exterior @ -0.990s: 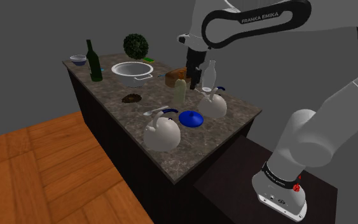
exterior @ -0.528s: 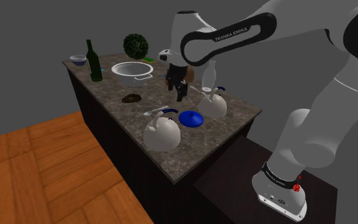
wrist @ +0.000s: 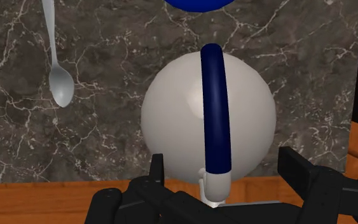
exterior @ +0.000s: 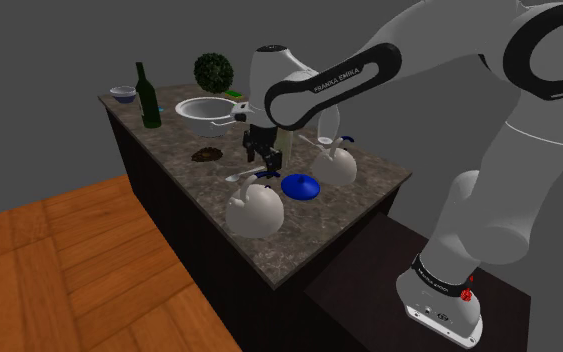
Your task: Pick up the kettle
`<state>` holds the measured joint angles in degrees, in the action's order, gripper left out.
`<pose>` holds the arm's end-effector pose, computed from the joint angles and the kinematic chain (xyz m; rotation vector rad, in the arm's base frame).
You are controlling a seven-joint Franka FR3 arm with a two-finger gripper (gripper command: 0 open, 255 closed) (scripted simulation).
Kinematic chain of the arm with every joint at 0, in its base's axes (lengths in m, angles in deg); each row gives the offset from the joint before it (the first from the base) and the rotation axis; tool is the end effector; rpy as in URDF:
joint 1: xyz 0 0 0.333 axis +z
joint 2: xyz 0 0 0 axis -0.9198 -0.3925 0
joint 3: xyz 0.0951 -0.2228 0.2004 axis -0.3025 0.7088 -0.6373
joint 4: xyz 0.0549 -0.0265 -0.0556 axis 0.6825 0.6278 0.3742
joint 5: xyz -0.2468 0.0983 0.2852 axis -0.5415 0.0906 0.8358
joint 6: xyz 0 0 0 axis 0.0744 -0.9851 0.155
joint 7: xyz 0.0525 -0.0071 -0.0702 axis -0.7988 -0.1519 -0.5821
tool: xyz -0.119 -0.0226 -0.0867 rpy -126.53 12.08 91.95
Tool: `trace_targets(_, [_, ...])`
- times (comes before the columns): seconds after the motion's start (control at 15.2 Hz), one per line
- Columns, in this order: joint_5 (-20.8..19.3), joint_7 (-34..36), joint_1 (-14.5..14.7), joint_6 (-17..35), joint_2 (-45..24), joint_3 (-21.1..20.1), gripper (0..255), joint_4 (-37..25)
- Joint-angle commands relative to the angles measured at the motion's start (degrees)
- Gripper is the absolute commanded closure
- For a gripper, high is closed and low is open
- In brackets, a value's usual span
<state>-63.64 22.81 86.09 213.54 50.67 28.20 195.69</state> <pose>0.5126 0.1820 0.3665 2.2392 2.0807 0.0712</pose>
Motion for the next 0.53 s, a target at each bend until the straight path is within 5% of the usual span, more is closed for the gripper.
trace_targets(0.0, [-0.1, 0.0, 0.0, 1.5, -0.8, 0.0, 0, 0.7])
trace_targets(0.26, [-0.2, 0.2, 0.0, 3.4, -1.7, 0.0, 0, 1.7])
trace_targets(0.33, [-0.2, 0.2, 0.0, 3.4, -1.7, 0.0, 255, 1.6])
trace_targets(0.46, [-0.2, 0.3, 0.0, 3.4, -1.8, 0.0, 255, 1.6])
